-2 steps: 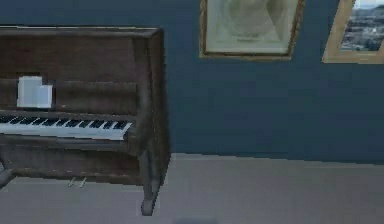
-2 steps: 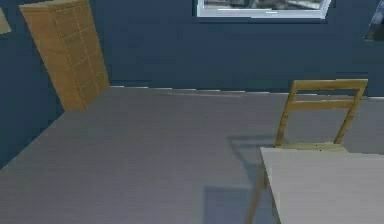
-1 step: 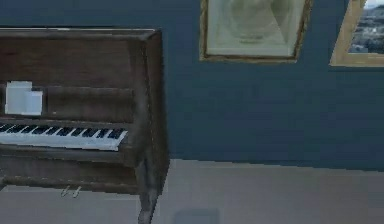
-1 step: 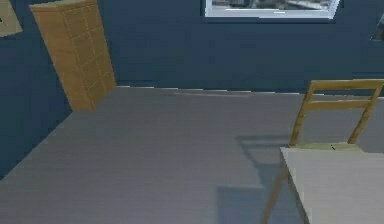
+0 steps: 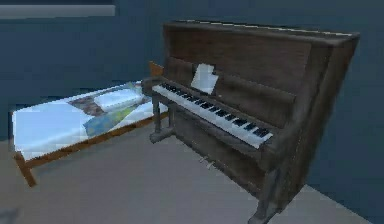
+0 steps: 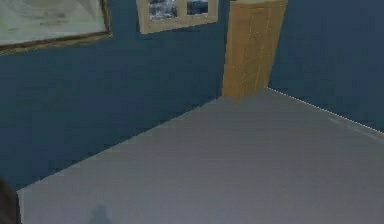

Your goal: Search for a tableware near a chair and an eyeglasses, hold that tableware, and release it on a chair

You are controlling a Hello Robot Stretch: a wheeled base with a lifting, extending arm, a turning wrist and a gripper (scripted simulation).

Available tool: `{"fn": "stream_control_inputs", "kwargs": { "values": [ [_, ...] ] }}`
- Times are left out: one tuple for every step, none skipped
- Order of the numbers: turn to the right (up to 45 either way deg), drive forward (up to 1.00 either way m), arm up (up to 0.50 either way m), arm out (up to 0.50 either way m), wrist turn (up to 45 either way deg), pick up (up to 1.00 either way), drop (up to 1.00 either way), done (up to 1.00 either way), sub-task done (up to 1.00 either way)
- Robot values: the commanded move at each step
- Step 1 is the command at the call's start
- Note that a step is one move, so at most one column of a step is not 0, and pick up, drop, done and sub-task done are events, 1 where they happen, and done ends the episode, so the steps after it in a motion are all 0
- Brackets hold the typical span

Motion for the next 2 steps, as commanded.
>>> {"fn": "stream_control_inputs", "kwargs": {
  "values": [
    [-42.0,0.0,0.0,0.0,0.0,0.0,0.0,0.0,0.0],
    [0.0,1.0,0.0,0.0,0.0,0.0,0.0,0.0,0.0]
  ]
}}
